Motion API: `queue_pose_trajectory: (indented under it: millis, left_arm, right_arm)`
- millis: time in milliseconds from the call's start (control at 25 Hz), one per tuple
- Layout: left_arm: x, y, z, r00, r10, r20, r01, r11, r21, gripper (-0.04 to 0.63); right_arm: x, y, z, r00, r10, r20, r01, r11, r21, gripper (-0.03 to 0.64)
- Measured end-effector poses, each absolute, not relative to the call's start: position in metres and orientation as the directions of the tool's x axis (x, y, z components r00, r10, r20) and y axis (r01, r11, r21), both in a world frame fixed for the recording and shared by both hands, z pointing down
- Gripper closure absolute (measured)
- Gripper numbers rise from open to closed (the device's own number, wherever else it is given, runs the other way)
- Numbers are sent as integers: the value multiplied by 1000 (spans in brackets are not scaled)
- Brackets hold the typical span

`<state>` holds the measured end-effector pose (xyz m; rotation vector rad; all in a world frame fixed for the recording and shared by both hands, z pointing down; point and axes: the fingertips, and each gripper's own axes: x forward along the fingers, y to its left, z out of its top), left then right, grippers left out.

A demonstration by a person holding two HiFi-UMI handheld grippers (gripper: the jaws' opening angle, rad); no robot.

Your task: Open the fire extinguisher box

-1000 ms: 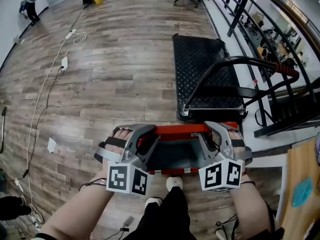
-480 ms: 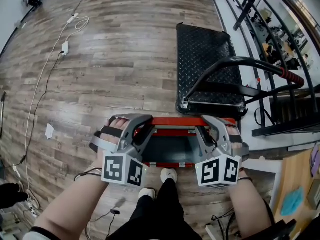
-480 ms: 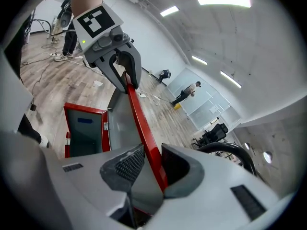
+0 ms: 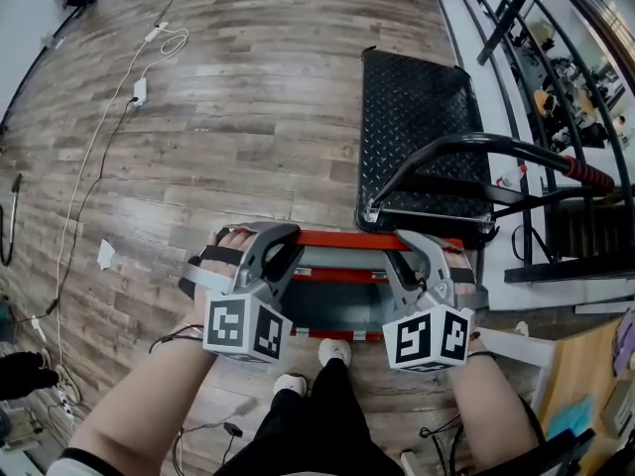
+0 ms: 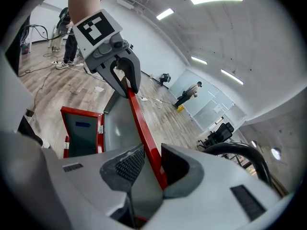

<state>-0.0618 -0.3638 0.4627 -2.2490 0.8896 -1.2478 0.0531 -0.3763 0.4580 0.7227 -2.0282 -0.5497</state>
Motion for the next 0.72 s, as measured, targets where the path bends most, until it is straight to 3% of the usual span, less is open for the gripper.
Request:
queue_pose_trajectory:
  millis: [720]
  left_arm:
    - [-74,-443,501,294,-695,657,-345,-718,-605,520]
  right_arm:
    - [42,-450,490,-493,-579,649,-202,802,563,532]
